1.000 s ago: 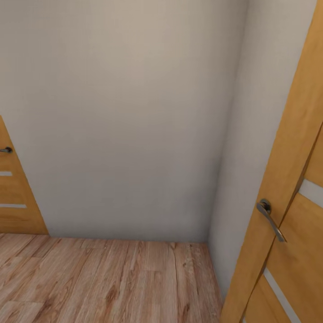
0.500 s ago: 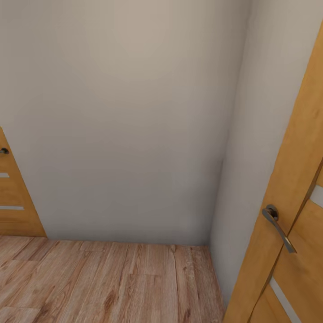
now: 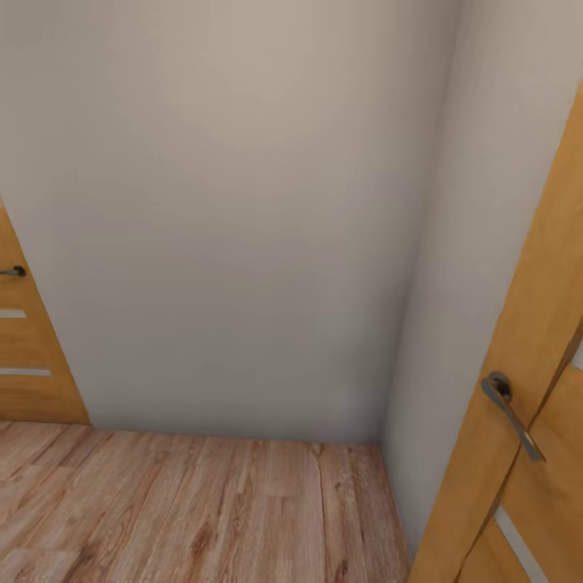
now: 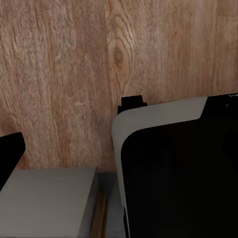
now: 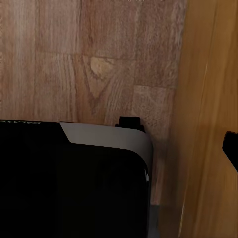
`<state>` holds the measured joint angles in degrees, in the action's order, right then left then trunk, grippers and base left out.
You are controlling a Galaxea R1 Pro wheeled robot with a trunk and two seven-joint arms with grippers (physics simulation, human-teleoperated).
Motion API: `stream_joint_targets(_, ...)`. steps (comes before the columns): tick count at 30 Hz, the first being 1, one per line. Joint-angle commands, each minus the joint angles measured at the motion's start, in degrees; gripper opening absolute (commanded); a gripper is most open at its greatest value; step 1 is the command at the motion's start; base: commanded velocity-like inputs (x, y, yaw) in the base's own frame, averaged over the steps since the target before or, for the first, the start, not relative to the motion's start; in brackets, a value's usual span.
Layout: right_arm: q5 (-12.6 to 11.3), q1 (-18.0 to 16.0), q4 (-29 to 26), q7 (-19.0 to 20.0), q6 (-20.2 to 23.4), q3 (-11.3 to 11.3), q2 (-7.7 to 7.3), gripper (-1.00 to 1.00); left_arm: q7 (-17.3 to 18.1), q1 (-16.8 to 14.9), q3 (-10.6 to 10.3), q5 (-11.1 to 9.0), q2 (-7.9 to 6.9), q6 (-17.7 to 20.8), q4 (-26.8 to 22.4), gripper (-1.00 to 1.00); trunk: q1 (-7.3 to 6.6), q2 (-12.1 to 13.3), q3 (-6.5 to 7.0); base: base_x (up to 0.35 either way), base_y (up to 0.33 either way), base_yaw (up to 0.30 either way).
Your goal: Move the two storage containers from the living room to the garage. In the garage, place one container on the floor and stack the other container on top of it (either order is fine).
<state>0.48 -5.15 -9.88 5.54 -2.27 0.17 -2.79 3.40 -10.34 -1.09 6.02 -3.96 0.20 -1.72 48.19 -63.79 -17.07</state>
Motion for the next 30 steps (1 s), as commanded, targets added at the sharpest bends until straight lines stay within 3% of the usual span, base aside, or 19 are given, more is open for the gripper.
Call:
stream_joint_targets(1,0.1,0.0,0.0,0.2,-0.2,0.0,-0.02,1.00,0.1,0.0,-0.1,0.6,-0.01,0.0,0.0,1.00,0.00,0.0,-0.07,0.000,0.000,0.105)
stream_joint_targets(20,0.0,0.0,0.0,0.2,-0.2,0.0,-0.02,1.00,0.1,0.0,-0.1,0.6,-0.02,0.0,0.0,1.00,0.00,0.0,-0.07,0.004,0.000,0.024)
stream_joint_targets(30,0.1,0.0,0.0,0.2,-0.2,0.0,-0.02,1.00,0.1,0.0,-0.1,0.6,-0.01,0.1,0.0,1.00,0.00,0.0,-0.07,0.182,0.000,0.000)
